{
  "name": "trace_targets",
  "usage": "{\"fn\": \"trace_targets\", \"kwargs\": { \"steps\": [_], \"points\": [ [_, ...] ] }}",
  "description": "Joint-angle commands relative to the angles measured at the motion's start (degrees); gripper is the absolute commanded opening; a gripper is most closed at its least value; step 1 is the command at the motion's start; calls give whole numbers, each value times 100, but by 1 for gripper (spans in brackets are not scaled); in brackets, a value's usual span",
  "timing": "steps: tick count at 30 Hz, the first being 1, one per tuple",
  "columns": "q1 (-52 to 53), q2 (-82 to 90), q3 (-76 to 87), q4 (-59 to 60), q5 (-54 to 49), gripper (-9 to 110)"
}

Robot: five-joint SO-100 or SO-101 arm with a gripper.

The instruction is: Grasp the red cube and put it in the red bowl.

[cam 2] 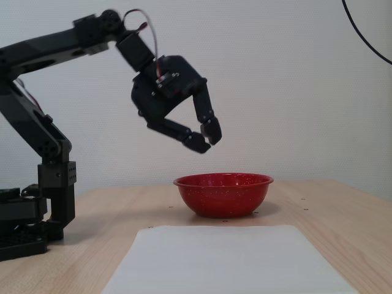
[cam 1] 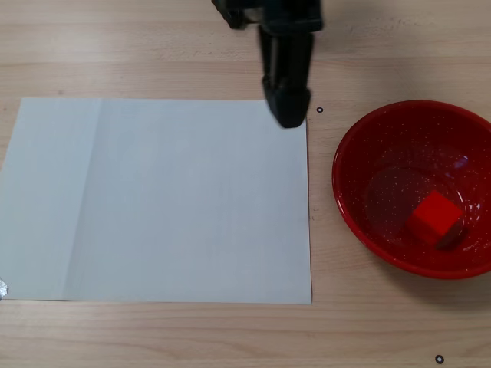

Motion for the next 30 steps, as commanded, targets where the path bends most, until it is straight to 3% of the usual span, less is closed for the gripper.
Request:
{"fn": "trace_targets", "kwargs": {
  "steps": [1,6,20,30],
  "points": [
    [-97,686,9,-431,-44,0],
    [-308,1424,984,-1187,-580,0],
    [-431,3612,4764,-4043,-308,0],
    [-369,4869,6425,-4342,-308,0]
  ]
}}
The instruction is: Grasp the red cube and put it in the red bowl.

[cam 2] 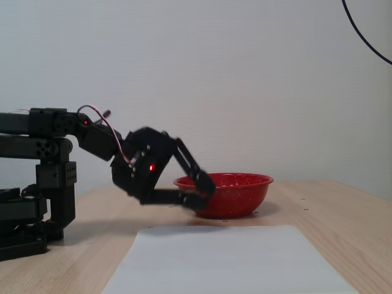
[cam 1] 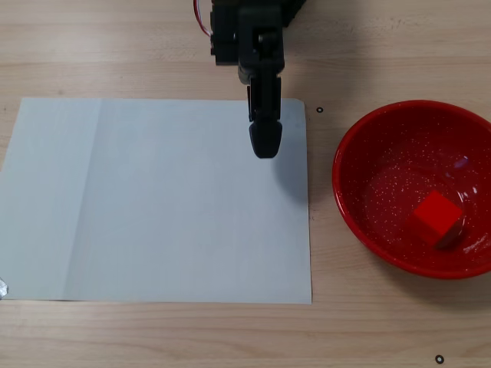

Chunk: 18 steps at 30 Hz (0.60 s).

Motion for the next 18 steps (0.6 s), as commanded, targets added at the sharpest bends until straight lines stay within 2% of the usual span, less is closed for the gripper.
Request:
{"fn": "trace_targets", "kwargs": {
  "steps": [1,8,18],
  "points": [
    [35,413,18,105,-79,0],
    [220,703,18,1248,-501,0],
    [202,712,26,3138,-360,0]
  ]
}}
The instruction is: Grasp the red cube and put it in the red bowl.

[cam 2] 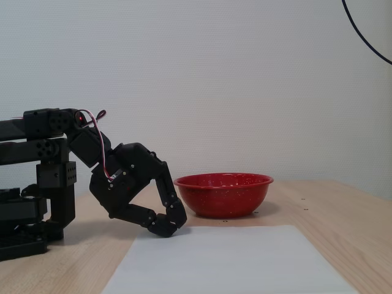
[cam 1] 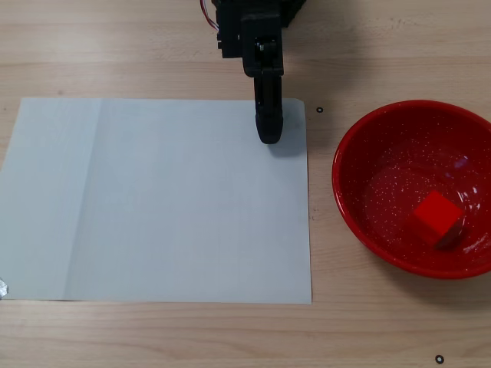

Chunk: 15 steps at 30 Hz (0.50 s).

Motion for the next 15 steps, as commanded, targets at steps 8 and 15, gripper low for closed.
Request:
{"fn": "trace_targets", "kwargs": {
  "steps": [8,15],
  "points": [
    [88,9,35,1134,404,0],
    [88,0,35,1187,562,0]
  ]
}}
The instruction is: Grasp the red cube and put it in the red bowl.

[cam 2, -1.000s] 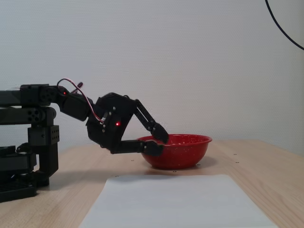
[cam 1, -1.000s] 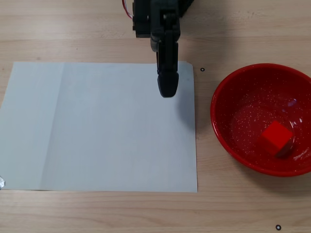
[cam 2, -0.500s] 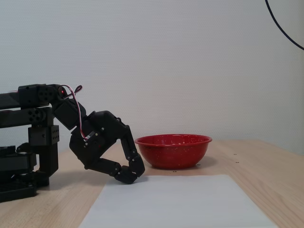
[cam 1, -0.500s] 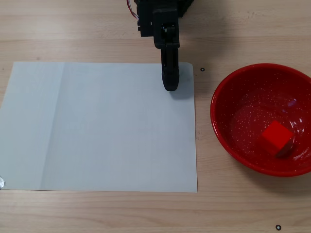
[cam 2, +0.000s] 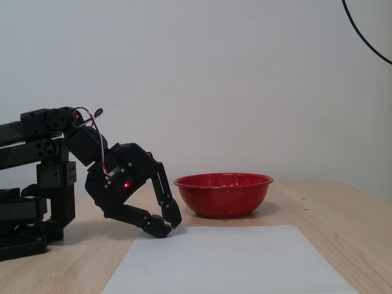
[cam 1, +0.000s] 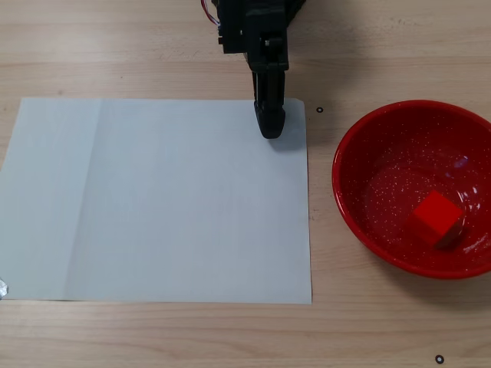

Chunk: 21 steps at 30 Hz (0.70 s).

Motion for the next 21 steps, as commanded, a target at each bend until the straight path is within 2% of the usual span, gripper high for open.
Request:
{"fn": "trace_targets", "kwargs": {
  "steps": [1,21],
  "points": [
    [35,-53,35,105,123,0],
    [26,-53,35,132,158,0]
  ]
}}
